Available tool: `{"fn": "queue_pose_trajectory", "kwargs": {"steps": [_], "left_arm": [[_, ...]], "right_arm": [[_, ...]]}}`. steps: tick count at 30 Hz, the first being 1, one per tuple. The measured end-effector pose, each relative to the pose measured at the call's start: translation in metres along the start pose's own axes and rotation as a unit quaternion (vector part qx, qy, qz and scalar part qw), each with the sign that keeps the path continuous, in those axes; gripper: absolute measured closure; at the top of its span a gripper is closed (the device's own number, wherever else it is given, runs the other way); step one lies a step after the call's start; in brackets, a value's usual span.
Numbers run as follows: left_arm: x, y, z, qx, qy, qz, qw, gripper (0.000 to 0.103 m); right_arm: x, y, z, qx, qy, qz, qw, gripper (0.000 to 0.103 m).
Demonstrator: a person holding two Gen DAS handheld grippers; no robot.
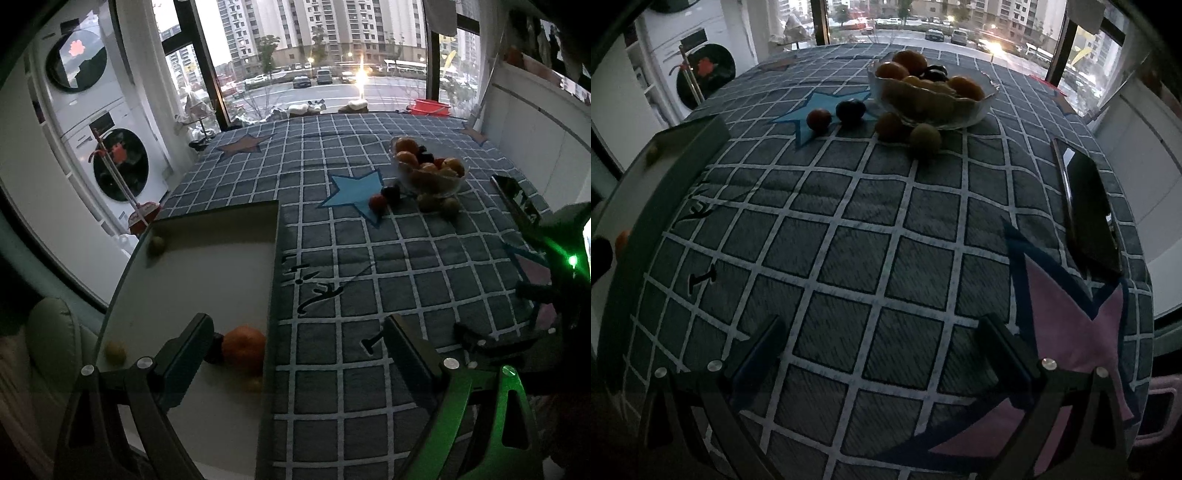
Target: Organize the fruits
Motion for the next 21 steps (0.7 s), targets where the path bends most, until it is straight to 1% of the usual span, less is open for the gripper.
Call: {"fn": "queue_pose_trajectory", "kwargs": {"steps": [2, 6, 9, 12, 15, 17, 18, 19, 21], "left_arm": [[0.003, 0.004, -0.001, -0.004, 0.0, 0.0, 1.0, 0.009], [0.022, 0.012, -0.01, -0.022, 0.01, -0.01, 0.9997, 0.009], [0.051, 0.018, -0.024, -0.043, 0.029, -0.028, 0.9983, 0.009], [0.077, 0.02, -0.037, -0.053, 0.048, -0.041, 0.9966, 0.009], [0.102, 0.019, -0.05, -0.061, 0.066, -0.052, 0.9946, 0.009], [0.12, 0.016, -0.057, -0.062, 0.08, -0.056, 0.9933, 0.009], [0.129, 0.013, -0.061, -0.062, 0.088, -0.058, 0.9925, 0.009], [0.139, 0.011, -0.065, -0.062, 0.097, -0.062, 0.9914, 0.009], [0.156, 0.008, -0.071, -0.068, 0.109, -0.071, 0.9892, 0.009]], "right_arm": [[-0.001, 0.0, -0.001, 0.0, 0.003, -0.002, 1.0, 0.0], [-0.002, -0.001, -0.002, 0.001, 0.008, -0.007, 1.0, 0.0], [-0.003, -0.001, -0.002, 0.001, 0.009, -0.007, 1.0, 0.0], [-0.002, 0.0, -0.003, 0.001, 0.011, -0.01, 1.0, 0.0], [-0.002, 0.001, -0.003, 0.012, -0.015, -0.016, 1.0, 0.0], [0.001, 0.005, -0.006, 0.033, -0.02, 0.0, 0.999, 0.0], [0.008, 0.011, -0.011, 0.053, -0.012, 0.02, 0.998, 0.0], [0.015, 0.017, -0.015, 0.062, -0.004, 0.034, 0.998, 0.0], [0.036, 0.032, -0.026, 0.066, 0.016, 0.062, 0.996, 0.0]]}}
Point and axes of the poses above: each gripper's, at about its wrist camera, not at the fingertips, and z roughly the way its jaws point, y to its right, x to its top, the point moved 9 cm from there along z, roughly the way its jaws point, and after that the axes turned 8 degrees about -z, right-handed, at the moved point
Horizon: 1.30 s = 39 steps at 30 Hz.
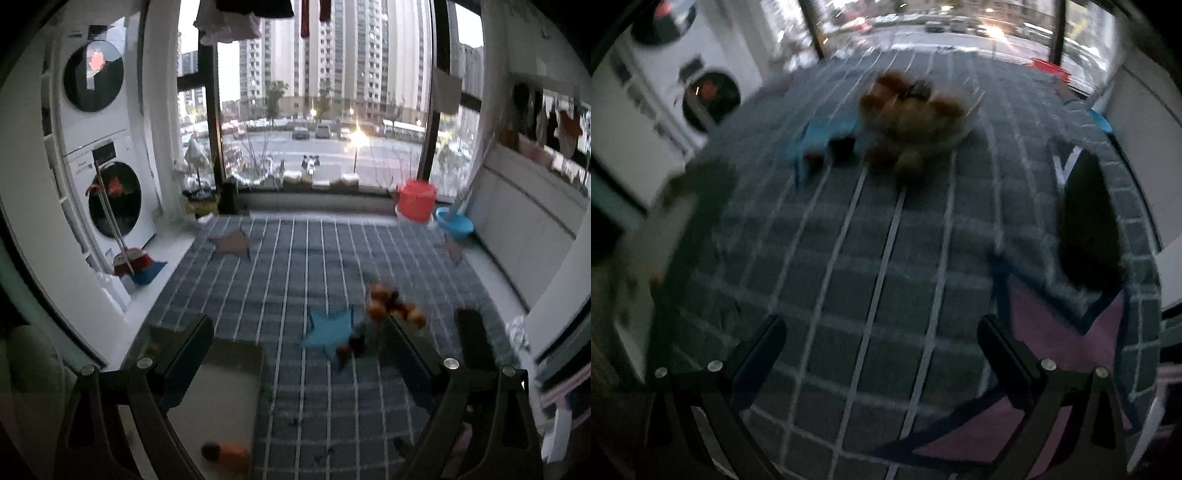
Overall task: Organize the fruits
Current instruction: 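Grasp a small yellow fruit with the right tool while the left tool grasps a red fruit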
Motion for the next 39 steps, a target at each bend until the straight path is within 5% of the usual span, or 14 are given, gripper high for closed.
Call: {"fn": "queue_pose_trajectory", "kwargs": {"steps": [4, 11, 19, 22, 26, 33, 35, 39], "left_arm": [[0.007, 0.006, 0.014, -0.004, -0.001, 0.013, 0.9999, 0.009], [-0.075, 0.001, 0.099, 0.032, -0.089, 0.061, 0.9937, 0.009], [-0.108, -0.002, 0.161, 0.03, -0.138, 0.038, 0.9893, 0.009], [-0.108, 0.001, 0.173, 0.036, -0.14, 0.043, 0.9886, 0.009], [-0.109, 0.008, 0.188, 0.038, -0.142, 0.05, 0.9879, 0.009], [-0.117, 0.026, 0.209, 0.043, -0.141, 0.079, 0.986, 0.01], [-0.121, 0.032, 0.215, 0.042, -0.143, 0.093, 0.9845, 0.023], [-0.124, 0.038, 0.222, 0.036, -0.143, 0.097, 0.9843, 0.031]], "right_arm": [[0.042, 0.012, -0.01, 0.0, 0.042, 0.027, 0.999, 0.0], [0.067, 0.015, 0.035, -0.035, 0.045, 0.02, 0.998, 0.003], [0.08, 0.021, 0.061, -0.054, 0.056, -0.003, 0.997, 0.021], [0.081, 0.022, 0.066, -0.057, 0.056, -0.005, 0.997, 0.032], [0.08, 0.023, 0.065, -0.074, 0.066, -0.02, 0.995, 0.076], [0.061, 0.031, 0.047, -0.017, 0.073, 0.011, 0.997, 0.076], [0.055, 0.033, 0.039, -0.01, 0.078, 0.014, 0.997, 0.076], [0.042, 0.033, 0.022, 0.006, 0.087, 0.021, 0.996, 0.076]]}}
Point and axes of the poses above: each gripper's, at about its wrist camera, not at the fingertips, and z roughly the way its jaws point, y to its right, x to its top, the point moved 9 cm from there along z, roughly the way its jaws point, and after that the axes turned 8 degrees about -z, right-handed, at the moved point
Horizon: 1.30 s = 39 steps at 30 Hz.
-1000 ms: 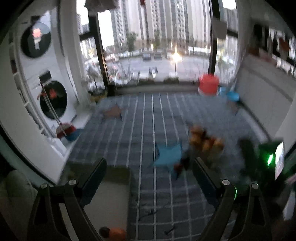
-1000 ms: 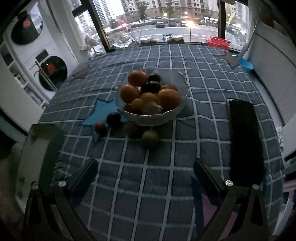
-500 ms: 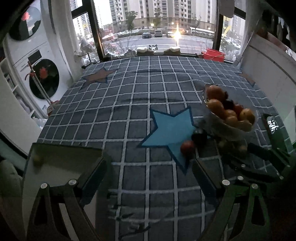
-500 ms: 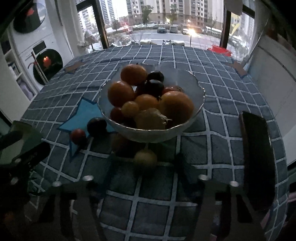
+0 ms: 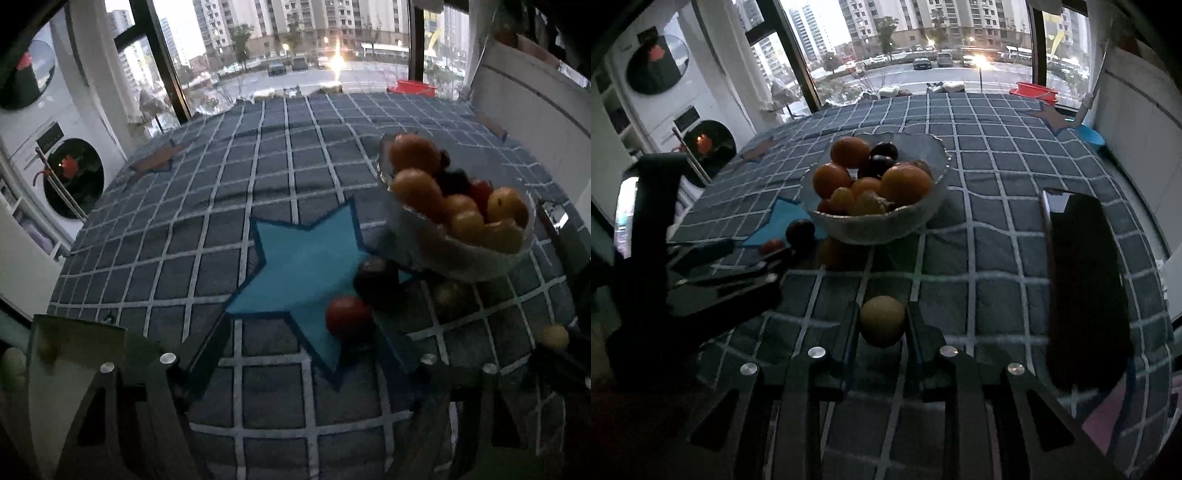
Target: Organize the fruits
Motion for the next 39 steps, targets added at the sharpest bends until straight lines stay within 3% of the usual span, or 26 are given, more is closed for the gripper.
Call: {"fn": "queue_pose_trajectory", "kwargs": {"steps": [1, 3, 5, 12, 18, 22, 27, 31, 39], "left_arm": [[0.0, 0.001, -0.001, -0.004, -0.001, 0.001, 1.0, 0.035], [0.0, 0.005, -0.002, -0.019, -0.004, 0.0, 0.9998, 0.069], [-0.002, 0.009, -0.004, -0.024, -0.007, 0.005, 0.9997, 0.078], [-0.035, 0.003, -0.047, -0.039, 0.013, 0.002, 0.9991, 0.078], [-0.102, -0.019, -0.098, -0.055, 0.017, -0.048, 0.9972, 0.078], [-0.132, -0.028, -0.106, -0.043, 0.021, -0.058, 0.9971, 0.078], [-0.141, -0.032, -0.101, -0.044, 0.026, -0.07, 0.9963, 0.078], [-0.143, -0.03, -0.102, -0.038, 0.045, -0.063, 0.9963, 0.078], [-0.143, -0.032, -0.102, -0.044, 0.047, -0.069, 0.9955, 0.078]], "right_arm": [[-0.002, 0.0, -0.003, 0.002, 0.001, 0.001, 1.0, 0.076], [-0.008, 0.0, -0.012, 0.007, 0.003, 0.007, 1.0, 0.076], [-0.013, -0.001, -0.016, 0.012, 0.003, 0.012, 1.0, 0.076], [-0.053, -0.014, -0.037, 0.016, -0.005, 0.015, 1.0, 0.076], [-0.088, -0.025, -0.05, 0.011, 0.005, 0.023, 1.0, 0.076], [-0.101, -0.031, -0.05, -0.007, 0.021, 0.008, 1.0, 0.076], [-0.104, -0.034, -0.053, -0.013, 0.048, 0.003, 0.999, 0.076], [-0.104, -0.028, -0.053, 0.01, 0.053, 0.026, 0.998, 0.076], [-0.104, -0.032, -0.052, 0.001, 0.052, 0.019, 0.998, 0.076]]}}
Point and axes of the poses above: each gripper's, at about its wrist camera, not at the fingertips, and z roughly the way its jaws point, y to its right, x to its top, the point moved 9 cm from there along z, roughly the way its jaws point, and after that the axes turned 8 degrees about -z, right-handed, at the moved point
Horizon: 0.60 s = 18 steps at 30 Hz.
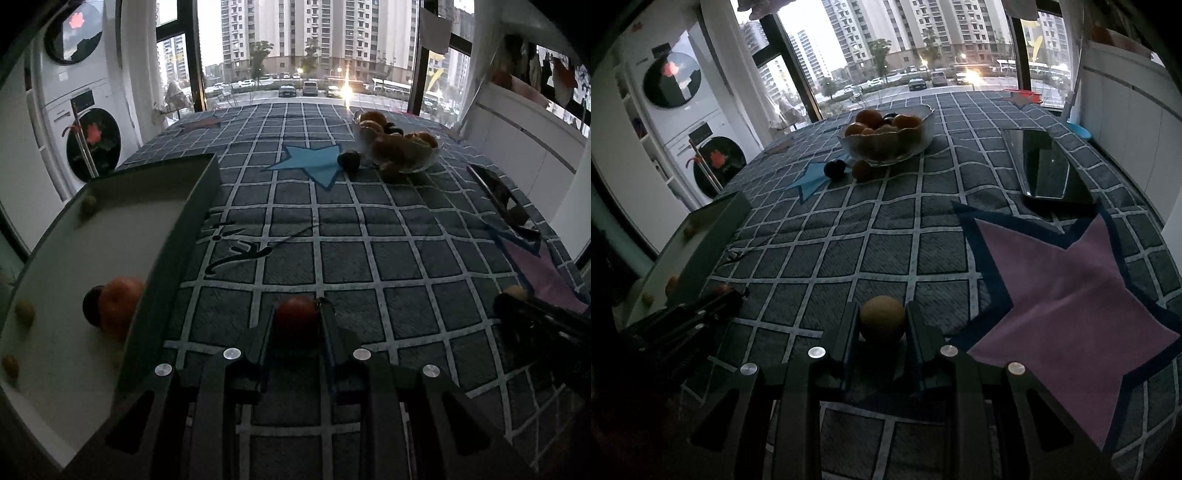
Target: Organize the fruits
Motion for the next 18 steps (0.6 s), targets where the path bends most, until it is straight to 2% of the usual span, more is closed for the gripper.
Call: {"fn": "queue_pose_trajectory", "kwargs": {"steps": [18], "left_arm": [[-0.0005, -0.0005, -0.0012, -0.003, 0.001, -0.001, 1.0, 0.078]], "right_arm": [[-0.001, -0.0003, -0.0007, -0.006, -0.001, -0.004, 1.0, 0.076]]}}
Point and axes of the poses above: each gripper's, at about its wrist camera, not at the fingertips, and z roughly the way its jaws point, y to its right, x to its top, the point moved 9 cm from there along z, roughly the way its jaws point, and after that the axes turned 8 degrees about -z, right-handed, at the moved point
